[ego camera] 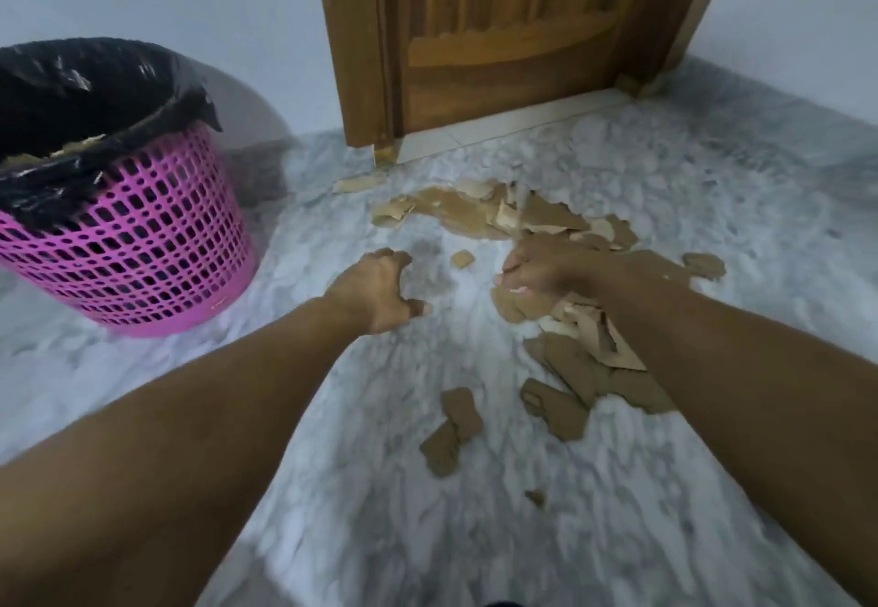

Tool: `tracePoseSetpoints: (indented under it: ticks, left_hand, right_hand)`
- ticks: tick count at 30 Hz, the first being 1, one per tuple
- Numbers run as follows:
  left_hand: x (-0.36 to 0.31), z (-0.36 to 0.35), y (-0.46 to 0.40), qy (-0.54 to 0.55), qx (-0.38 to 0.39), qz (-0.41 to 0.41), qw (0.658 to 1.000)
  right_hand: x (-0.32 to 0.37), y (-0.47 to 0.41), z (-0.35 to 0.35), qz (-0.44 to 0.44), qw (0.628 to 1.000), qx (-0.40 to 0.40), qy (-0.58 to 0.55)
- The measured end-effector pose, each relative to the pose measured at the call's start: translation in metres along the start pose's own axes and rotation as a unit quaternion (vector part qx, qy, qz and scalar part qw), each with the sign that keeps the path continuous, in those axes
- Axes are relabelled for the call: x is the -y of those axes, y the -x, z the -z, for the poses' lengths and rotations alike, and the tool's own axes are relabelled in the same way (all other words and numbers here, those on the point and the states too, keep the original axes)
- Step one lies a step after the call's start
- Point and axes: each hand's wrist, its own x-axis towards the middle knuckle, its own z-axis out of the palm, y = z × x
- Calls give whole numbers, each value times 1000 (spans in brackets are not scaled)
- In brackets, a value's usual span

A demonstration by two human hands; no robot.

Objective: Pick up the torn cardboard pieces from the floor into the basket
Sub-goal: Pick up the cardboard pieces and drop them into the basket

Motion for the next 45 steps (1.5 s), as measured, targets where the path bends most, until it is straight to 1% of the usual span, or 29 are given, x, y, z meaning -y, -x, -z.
tracePoseSetpoints:
  ticks: [2,4,6,8,10,12,13,15,17,18,21,24,25,26,29,31,32,33,35,36,38,40,41,43,45]
  left_hand:
    - [-20,-32,-1,-8,76,-38,996]
    - [-33,-59,-2,-50,154,-73,984]
    - [-44,-84,-4,-115,215,-105,964]
    - [-50,-102,-3,-176,242,-139,944]
    - [-51,-119,-3,-221,245,-170,929]
    - [-48,-135,-4,-240,229,-195,923]
    - [-45,-141,-6,-239,211,-208,925]
    - [-41,-149,-11,-227,178,-229,930]
    - [-40,-152,-19,-204,170,-232,936]
    - [-40,-154,-23,-189,165,-229,940]
    - [-40,-161,-32,-133,120,-210,961]
    - [-42,-169,-39,-67,87,-175,978]
    - [-43,-170,-42,-40,72,-161,983]
    - [-45,-172,-45,-17,60,-148,987]
    - [-49,-178,-56,17,38,-117,992]
    - [-56,-178,-63,31,37,-107,993]
    - [-62,-175,-66,38,27,-110,993]
    - [-68,-173,-68,33,-3,-131,991]
    - [-81,-170,-73,-1,-69,-183,981]
    - [-88,-168,-73,6,-50,-171,984]
    - [-101,-168,-73,38,33,-119,992]
    - [-111,-174,-74,17,65,-146,987]
    - [-116,-177,-73,-2,78,-172,982]
    - [-124,-183,-72,-66,116,-214,968]
    - [-129,-191,-71,-133,144,-233,952]
  right_hand:
    - [-38,11,-6,-34,999,2,-2]
    - [-71,17,-18,-56,998,17,-15]
    - [-99,17,-33,-69,997,34,28]
    - [-118,14,-48,-66,993,32,90]
    - [-134,10,-57,-65,988,23,137]
    - [-150,4,-64,-71,988,12,140]
    - [-157,0,-67,-73,989,5,132]
    - [-169,-6,-74,-71,989,20,131]
    - [-177,-10,-82,-56,986,47,148]
    - [-179,-11,-87,-52,985,48,160]
    - [-182,-16,-95,-51,985,1,166]
    - [-181,-14,-90,-36,990,-52,125]
    - [-184,-15,-87,-32,991,-82,99]
    - [-190,-15,-83,-40,990,-112,74]
    - [-211,-19,-74,-111,976,-188,-1]
    - [-227,-22,-68,-146,967,-210,-17]
    - [-236,-24,-65,-168,962,-215,-10]
    - [-244,-24,-61,-192,959,-211,-5]
    - [-253,-23,-54,-233,956,-176,-29]
    - [-255,-23,-52,-242,956,-161,-39]
    - [-257,-26,-51,-242,959,-142,-31]
    - [-256,-30,-53,-225,967,-117,-20]
    - [-257,-34,-53,-236,965,-112,-37]
    - [-255,-35,-52,-271,949,-114,-118]
    - [-258,-39,-52,-283,926,-131,-210]
